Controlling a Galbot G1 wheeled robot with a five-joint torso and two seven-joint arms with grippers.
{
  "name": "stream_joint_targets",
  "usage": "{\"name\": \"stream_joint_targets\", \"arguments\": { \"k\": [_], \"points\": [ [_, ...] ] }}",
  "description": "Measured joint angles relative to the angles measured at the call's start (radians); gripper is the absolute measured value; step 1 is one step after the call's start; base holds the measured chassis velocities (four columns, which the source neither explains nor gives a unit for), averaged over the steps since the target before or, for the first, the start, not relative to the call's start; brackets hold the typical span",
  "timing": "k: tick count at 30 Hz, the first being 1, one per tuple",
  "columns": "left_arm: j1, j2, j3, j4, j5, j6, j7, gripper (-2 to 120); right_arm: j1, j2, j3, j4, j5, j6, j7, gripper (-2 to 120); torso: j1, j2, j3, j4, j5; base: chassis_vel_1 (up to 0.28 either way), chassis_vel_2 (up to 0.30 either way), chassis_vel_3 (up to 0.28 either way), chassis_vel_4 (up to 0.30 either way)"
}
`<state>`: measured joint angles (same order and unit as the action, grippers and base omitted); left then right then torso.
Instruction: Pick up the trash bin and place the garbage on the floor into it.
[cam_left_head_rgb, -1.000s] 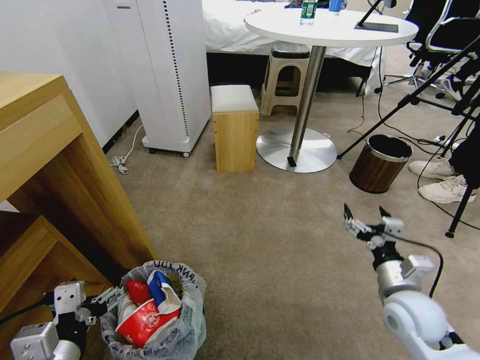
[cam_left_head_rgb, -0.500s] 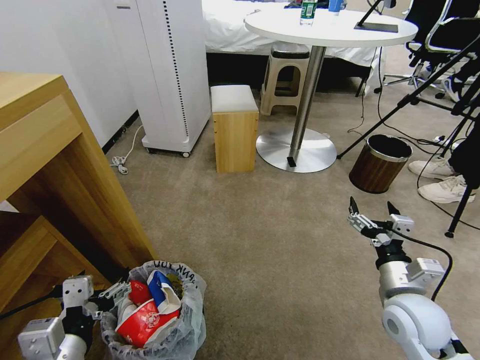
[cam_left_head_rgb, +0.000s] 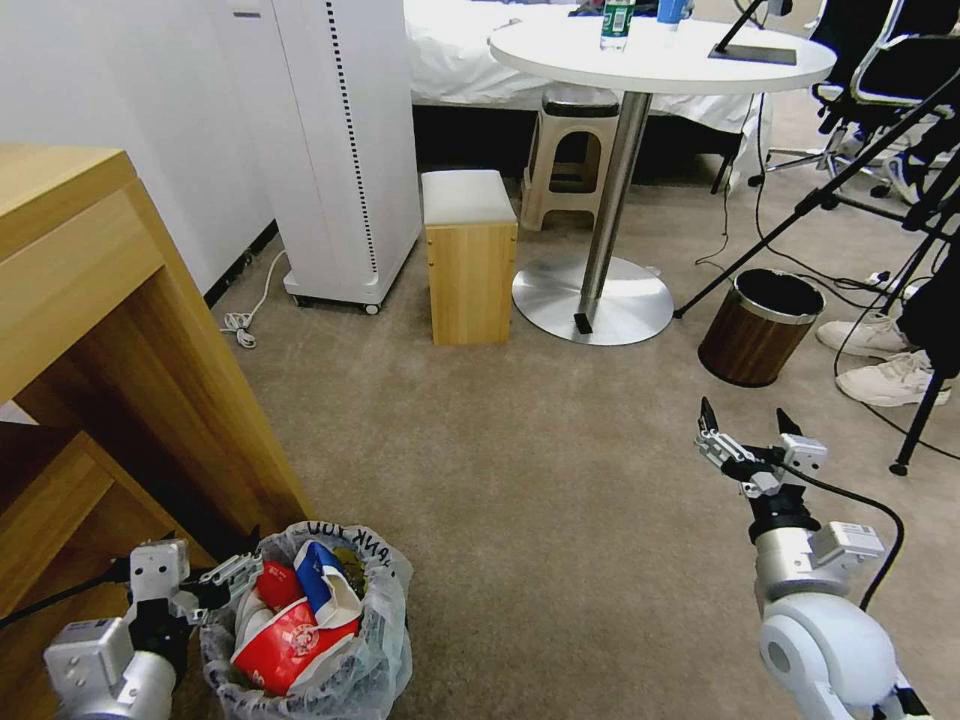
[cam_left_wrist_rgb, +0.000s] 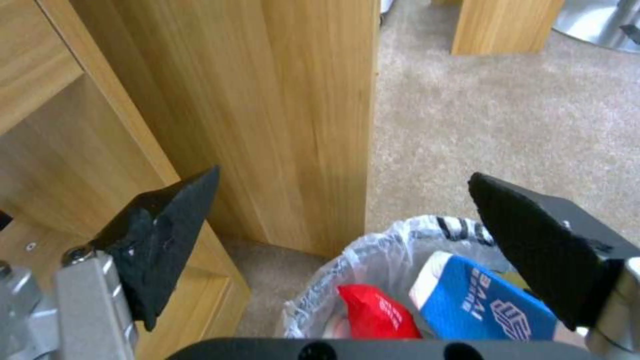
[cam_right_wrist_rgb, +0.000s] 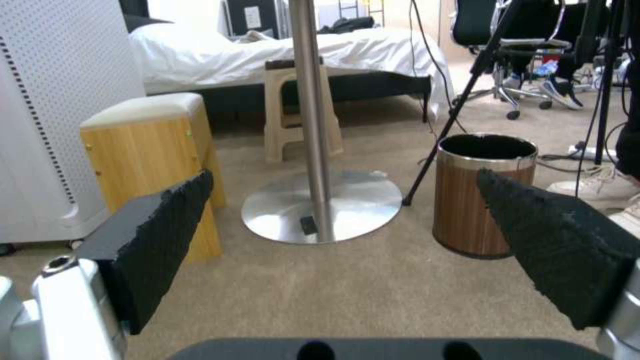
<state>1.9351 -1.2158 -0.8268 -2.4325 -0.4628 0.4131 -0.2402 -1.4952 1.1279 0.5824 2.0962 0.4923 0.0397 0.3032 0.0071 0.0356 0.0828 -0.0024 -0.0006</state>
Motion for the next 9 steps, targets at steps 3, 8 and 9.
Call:
{"name": "stream_joint_targets", "arguments": {
  "k": [3, 8, 9],
  "points": [
    [-0.012, 0.004, 0.000, 0.020, -0.009, -0.025, 0.010, 99, 0.003, 0.003, -0.003, -0.002, 0.000, 0.004, 0.002, 100, 0.000, 0.000, 0.000, 0.0000, 0.0001, 0.000, 0.000, 0.000, 0.000],
    [-0.055, 0.005, 0.008, 0.103, -0.026, -0.098, 0.064, 100, 0.008, 0.003, 0.002, -0.005, 0.004, 0.010, 0.004, 100, 0.000, 0.000, 0.000, 0.0000, 0.0000, 0.000, 0.000, 0.000, 0.000],
    [-0.055, 0.005, 0.008, 0.103, -0.026, -0.098, 0.064, 100, 0.008, 0.003, 0.002, -0.005, 0.004, 0.010, 0.004, 100, 0.000, 0.000, 0.000, 0.0000, 0.0000, 0.000, 0.000, 0.000, 0.000]
  ]
}}
